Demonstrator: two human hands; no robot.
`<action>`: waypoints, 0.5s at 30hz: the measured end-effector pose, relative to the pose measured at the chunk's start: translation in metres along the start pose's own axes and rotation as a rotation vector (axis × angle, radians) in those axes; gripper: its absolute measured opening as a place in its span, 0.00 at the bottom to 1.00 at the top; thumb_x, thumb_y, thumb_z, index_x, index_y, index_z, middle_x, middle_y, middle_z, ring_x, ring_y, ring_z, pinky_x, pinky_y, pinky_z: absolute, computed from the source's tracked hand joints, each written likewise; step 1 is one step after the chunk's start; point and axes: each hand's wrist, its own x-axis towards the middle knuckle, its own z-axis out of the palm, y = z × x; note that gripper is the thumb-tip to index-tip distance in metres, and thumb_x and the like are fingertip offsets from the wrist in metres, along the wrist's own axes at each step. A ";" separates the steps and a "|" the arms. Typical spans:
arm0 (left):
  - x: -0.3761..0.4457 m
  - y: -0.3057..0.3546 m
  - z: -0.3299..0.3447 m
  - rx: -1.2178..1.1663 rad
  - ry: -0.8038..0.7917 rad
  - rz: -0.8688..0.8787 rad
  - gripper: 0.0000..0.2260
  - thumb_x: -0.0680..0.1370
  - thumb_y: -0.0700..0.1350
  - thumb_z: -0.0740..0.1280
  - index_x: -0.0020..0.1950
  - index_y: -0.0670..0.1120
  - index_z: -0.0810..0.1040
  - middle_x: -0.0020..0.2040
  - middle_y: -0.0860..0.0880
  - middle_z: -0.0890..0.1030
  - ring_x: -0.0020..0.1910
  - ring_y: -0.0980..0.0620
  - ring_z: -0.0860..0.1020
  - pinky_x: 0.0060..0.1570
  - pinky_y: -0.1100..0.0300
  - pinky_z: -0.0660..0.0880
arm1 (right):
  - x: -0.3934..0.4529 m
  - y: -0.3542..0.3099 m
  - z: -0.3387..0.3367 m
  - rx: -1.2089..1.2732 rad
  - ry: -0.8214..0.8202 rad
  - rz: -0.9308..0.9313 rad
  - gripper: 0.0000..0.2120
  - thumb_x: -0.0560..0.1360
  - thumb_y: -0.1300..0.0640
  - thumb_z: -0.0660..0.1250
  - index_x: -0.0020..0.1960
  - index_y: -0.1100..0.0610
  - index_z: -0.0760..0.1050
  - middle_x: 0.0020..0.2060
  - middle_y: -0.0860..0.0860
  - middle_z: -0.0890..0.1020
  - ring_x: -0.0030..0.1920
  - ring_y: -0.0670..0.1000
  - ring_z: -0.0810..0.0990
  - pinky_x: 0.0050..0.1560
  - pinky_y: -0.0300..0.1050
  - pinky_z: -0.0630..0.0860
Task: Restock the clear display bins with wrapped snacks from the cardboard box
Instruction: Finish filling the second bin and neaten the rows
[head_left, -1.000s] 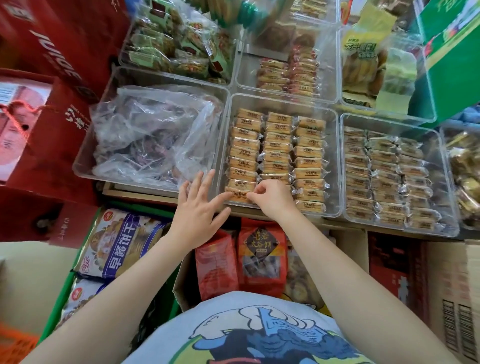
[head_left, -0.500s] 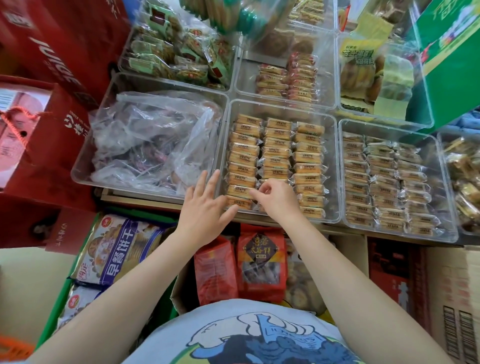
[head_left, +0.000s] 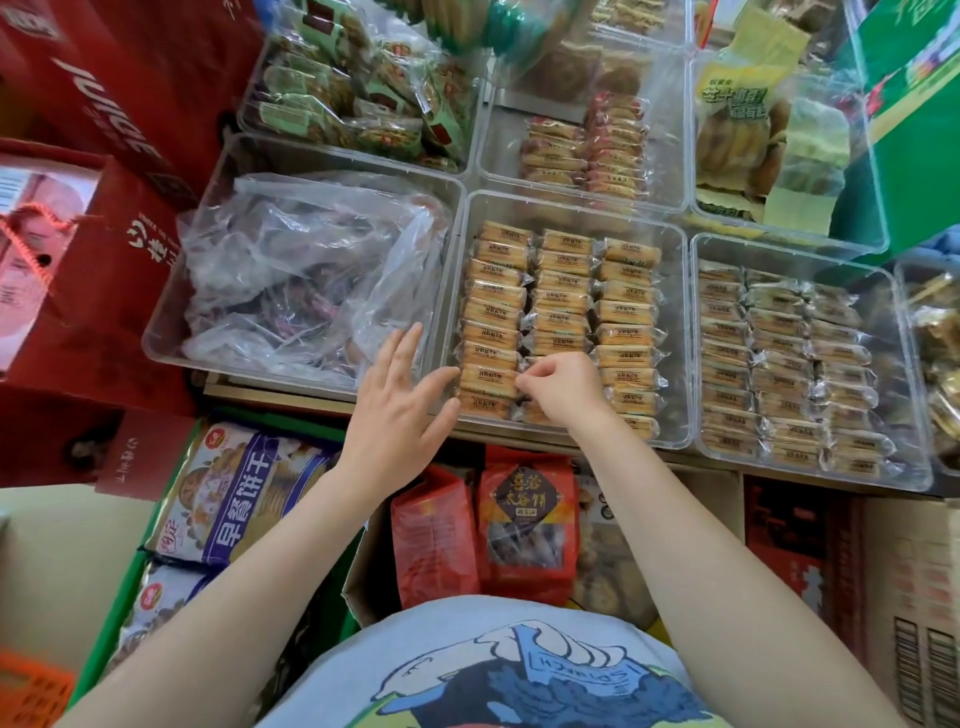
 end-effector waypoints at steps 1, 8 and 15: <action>0.000 0.001 -0.001 0.013 0.030 0.035 0.22 0.81 0.59 0.54 0.68 0.52 0.77 0.82 0.44 0.55 0.81 0.44 0.49 0.75 0.43 0.55 | -0.001 0.002 0.000 0.062 -0.003 0.011 0.06 0.76 0.55 0.73 0.43 0.55 0.84 0.43 0.47 0.84 0.46 0.49 0.81 0.50 0.46 0.76; 0.018 0.012 0.006 0.247 -0.139 0.303 0.28 0.83 0.61 0.47 0.76 0.49 0.71 0.78 0.49 0.67 0.81 0.49 0.51 0.79 0.45 0.43 | 0.004 -0.005 0.007 0.121 -0.018 0.050 0.04 0.75 0.54 0.74 0.42 0.53 0.83 0.40 0.46 0.82 0.46 0.48 0.80 0.51 0.44 0.73; 0.024 0.008 0.017 0.336 -0.236 0.352 0.31 0.83 0.63 0.45 0.73 0.48 0.75 0.73 0.48 0.74 0.75 0.49 0.67 0.78 0.47 0.40 | 0.002 -0.006 0.011 -0.267 0.007 -0.029 0.09 0.77 0.47 0.71 0.46 0.51 0.84 0.44 0.48 0.85 0.47 0.51 0.82 0.45 0.44 0.76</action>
